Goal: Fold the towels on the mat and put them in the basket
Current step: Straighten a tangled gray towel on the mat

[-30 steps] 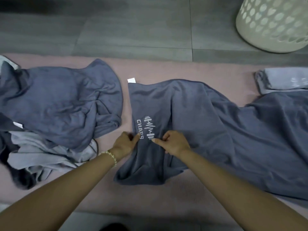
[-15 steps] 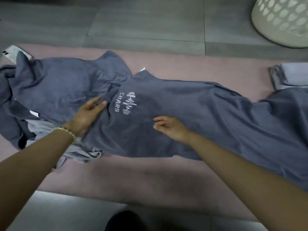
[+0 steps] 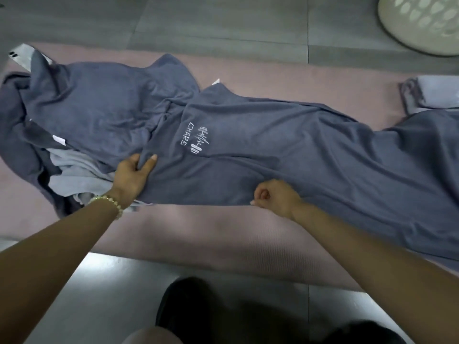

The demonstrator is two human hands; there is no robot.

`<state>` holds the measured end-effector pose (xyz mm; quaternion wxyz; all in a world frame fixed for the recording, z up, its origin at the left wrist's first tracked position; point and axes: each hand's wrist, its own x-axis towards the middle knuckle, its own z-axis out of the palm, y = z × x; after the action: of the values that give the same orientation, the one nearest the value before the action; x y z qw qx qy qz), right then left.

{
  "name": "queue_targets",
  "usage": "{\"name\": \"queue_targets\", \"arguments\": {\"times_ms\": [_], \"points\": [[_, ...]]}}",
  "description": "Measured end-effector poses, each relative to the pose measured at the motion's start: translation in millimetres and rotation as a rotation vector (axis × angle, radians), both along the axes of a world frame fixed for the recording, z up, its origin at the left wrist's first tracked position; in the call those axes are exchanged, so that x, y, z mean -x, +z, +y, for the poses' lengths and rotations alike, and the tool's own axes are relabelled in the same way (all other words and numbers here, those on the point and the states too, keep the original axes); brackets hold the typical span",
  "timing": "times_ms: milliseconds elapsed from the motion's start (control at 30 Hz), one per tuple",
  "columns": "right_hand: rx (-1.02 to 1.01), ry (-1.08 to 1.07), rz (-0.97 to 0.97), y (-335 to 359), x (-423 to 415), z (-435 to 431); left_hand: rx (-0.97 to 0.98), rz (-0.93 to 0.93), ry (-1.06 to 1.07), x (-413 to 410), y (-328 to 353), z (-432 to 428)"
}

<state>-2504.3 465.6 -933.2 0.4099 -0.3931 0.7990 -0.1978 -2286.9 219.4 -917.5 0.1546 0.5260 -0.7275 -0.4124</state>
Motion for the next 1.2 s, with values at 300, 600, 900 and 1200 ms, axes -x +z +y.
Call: {"name": "queue_targets", "arguments": {"times_ms": [300,600,900,1200], "points": [[0.0,0.174,0.119,-9,0,1,-0.065,-0.091,0.089,-23,11,-17],[-0.145,0.03,-0.336,7,0,-11,-0.169,0.038,0.221,-33,-9,-6],[0.091,-0.34,-0.436,20,-3,-62,-0.273,0.258,0.128,19,26,10],[0.215,-0.84,-1.032,52,64,-6,-0.509,0.31,-0.761,148,88,146]]}}
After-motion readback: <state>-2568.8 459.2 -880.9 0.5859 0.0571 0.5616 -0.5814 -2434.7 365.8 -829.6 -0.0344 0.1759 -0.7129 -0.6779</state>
